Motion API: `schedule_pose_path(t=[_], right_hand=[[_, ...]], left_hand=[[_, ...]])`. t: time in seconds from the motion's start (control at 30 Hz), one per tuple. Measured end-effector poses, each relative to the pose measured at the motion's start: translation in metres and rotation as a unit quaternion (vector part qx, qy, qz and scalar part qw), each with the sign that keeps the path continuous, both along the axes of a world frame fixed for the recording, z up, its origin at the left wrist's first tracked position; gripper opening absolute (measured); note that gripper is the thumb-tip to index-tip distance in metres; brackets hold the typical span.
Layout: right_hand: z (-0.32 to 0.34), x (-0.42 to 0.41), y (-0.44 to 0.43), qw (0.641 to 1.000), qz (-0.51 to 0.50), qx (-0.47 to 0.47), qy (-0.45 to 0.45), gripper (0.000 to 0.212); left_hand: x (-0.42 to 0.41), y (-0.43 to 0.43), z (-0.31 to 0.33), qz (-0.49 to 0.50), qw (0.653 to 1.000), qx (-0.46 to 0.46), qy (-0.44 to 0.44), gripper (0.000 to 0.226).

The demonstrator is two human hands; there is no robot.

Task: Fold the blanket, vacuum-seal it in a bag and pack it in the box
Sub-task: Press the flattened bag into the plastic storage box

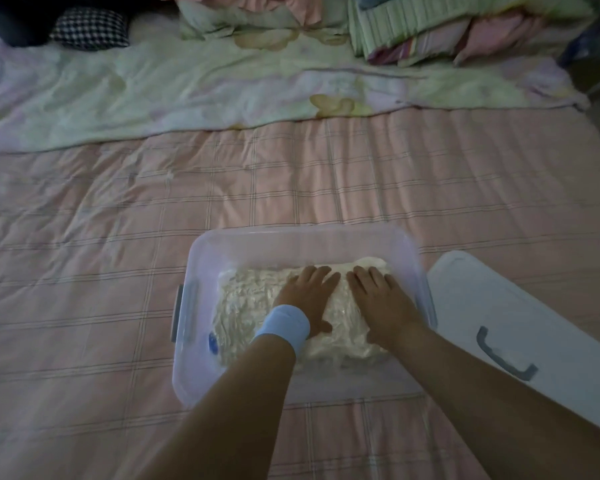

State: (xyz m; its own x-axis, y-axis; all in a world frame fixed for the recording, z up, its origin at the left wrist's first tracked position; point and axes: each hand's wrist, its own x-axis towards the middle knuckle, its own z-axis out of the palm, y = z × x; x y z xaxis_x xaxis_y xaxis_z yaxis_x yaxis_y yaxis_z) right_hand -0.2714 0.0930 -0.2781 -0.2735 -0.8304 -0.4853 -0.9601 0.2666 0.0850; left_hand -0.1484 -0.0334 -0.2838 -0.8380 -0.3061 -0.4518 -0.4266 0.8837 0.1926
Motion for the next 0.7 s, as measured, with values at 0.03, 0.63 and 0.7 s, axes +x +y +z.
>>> schedule_pose_path(t=[0.03,0.63,0.7], right_hand=[[-0.003,-0.001,0.0,1.0,-0.005,0.003,-0.005,0.112],[-0.042,-0.029,-0.028,0.997,-0.062,0.039,-0.04,0.124],[-0.037,-0.027,-0.025,0.997,-0.048,0.05,-0.029,0.129]], left_hand=[[-0.006,0.003,-0.004,-0.007,1.0,0.004,-0.025,0.109],[-0.031,0.017,-0.053,-0.025,0.986,-0.092,-0.136,0.156],[-0.03,0.018,-0.044,-0.017,0.989,-0.067,-0.133,0.149]])
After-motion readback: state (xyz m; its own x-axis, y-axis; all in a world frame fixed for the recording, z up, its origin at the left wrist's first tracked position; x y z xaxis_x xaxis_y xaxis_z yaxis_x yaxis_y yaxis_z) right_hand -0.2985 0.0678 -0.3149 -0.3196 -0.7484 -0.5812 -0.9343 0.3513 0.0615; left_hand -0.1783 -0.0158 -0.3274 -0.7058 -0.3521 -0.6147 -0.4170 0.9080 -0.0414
